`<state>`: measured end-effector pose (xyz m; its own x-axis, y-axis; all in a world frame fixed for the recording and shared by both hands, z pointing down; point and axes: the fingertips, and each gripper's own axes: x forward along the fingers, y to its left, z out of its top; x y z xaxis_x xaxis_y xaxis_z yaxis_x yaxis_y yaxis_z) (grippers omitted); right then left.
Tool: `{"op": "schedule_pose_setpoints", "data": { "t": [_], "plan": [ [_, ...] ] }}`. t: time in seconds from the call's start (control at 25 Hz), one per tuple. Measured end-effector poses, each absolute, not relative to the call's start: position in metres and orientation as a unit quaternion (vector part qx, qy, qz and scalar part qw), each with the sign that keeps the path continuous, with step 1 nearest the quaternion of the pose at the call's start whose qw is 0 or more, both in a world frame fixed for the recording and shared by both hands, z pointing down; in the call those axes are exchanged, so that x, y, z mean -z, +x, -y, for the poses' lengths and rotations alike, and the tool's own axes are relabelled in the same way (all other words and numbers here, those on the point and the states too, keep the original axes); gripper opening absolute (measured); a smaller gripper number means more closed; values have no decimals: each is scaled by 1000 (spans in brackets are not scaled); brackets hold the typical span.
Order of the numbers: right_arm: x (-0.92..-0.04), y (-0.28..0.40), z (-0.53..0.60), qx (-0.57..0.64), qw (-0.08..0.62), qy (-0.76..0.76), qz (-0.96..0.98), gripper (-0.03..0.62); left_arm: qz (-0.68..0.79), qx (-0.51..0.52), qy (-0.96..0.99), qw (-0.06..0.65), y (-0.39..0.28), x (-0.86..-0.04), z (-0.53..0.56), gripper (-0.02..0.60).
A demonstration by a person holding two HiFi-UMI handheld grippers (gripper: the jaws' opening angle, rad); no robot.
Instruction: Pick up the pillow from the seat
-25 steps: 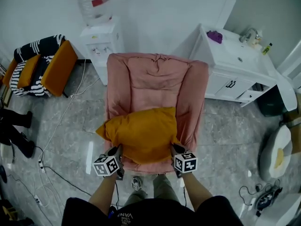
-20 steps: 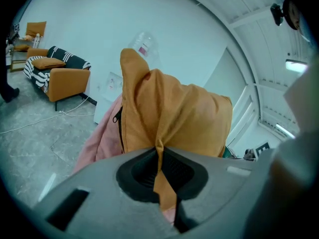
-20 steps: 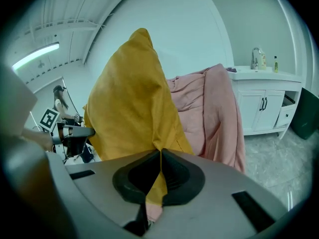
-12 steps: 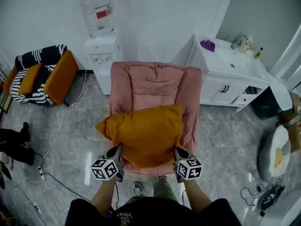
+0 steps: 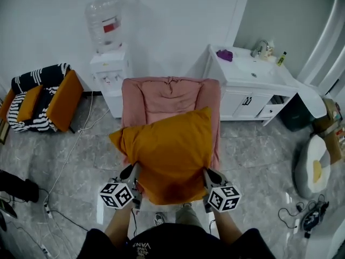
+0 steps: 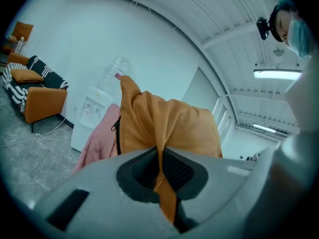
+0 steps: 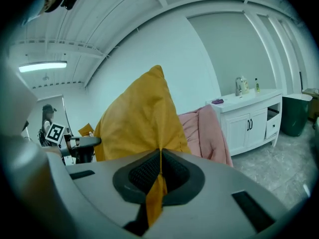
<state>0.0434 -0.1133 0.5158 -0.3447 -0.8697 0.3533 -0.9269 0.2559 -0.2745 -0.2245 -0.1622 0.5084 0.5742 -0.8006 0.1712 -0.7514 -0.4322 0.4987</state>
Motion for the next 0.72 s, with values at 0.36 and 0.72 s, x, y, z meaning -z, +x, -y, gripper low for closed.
{"op": "schedule_pose_setpoints", "data": {
  "t": [0.36, 0.72],
  "plan": [
    [-443, 53, 88, -167, -11, 600, 782, 6, 413, 94, 887, 184, -210, -418, 157, 21],
    [-376, 62, 66, -112, -73, 607, 783, 6, 383, 137, 905, 125, -198, -345, 150, 21]
  ]
}}
